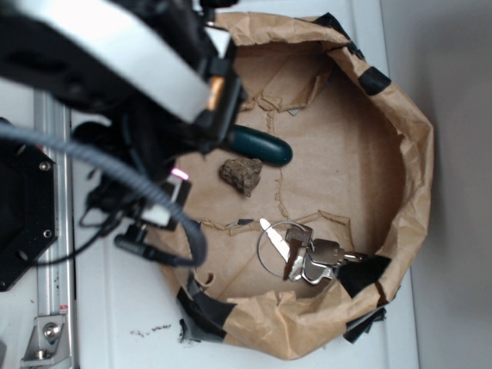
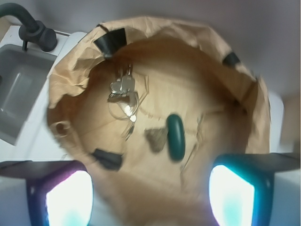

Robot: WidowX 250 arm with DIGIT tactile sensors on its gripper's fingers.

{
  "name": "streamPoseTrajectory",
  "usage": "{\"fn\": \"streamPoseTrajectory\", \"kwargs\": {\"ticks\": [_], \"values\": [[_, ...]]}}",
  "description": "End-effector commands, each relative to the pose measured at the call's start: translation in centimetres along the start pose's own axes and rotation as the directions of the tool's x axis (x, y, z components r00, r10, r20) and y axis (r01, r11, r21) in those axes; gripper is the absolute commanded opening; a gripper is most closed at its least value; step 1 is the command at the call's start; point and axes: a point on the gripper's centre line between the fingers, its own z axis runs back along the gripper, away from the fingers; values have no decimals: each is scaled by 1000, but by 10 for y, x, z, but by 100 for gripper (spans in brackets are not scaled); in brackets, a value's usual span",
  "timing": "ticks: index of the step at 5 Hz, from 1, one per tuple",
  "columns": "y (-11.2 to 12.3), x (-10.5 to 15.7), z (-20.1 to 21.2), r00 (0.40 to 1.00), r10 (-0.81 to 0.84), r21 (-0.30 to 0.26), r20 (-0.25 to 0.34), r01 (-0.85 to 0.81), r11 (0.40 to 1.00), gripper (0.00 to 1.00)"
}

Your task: Grab the plastic pickle.

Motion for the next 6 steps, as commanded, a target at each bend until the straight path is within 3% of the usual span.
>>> {"fn": "streamPoseTrajectory", "kwargs": {"ticks": [1, 2, 3, 4, 6], "values": [[38, 9, -92, 998, -63, -6, -9, 63, 998, 100], [33, 6, -128, 992, -91, 87, -88, 99, 991, 100], [26, 2, -139, 963, -226, 94, -145, 241, 966, 100], [31, -7, -139, 963, -239, 62, -124, 248, 967, 100], [24, -6, -162, 946, -298, -64, -130, 292, 954, 100]]}}
